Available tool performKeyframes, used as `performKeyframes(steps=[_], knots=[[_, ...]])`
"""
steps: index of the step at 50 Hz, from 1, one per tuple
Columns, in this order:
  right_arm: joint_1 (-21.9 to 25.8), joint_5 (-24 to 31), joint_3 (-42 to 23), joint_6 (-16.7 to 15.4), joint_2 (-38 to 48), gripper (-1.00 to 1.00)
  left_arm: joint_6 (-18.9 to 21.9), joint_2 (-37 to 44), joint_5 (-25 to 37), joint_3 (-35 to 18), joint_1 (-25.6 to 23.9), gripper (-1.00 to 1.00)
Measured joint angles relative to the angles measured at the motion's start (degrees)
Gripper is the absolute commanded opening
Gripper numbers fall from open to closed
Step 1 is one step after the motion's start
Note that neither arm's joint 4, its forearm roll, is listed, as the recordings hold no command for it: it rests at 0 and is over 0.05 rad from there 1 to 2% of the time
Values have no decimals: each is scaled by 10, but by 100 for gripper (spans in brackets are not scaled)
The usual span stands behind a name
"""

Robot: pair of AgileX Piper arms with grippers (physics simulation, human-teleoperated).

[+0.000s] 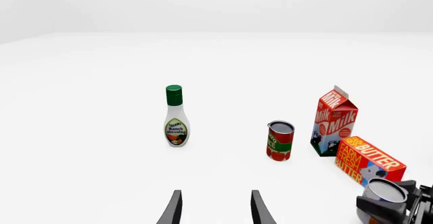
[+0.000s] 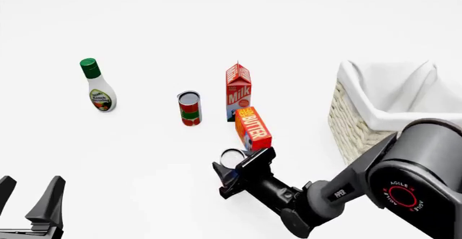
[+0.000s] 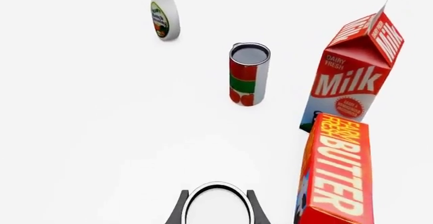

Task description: Pick the alphabet soup and place it in the basket.

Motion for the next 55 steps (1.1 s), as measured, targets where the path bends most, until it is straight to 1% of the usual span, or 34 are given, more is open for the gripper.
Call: performKeyframes(steps=[12, 21, 28, 40, 55], knots=[[7, 0, 46, 0, -81, -100, 0, 0, 0, 0, 0, 100], [3, 11, 90, -3, -179, -100, 0, 0, 0, 0, 0, 100], [-10, 31, 122, -9, -263, -100, 0, 0, 0, 0, 0, 100], [-40, 96, 156, -24, -422, -100, 0, 0, 0, 0, 0, 100], [-84, 201, 156, -52, -589, -100, 0, 0, 0, 0, 0, 100]])
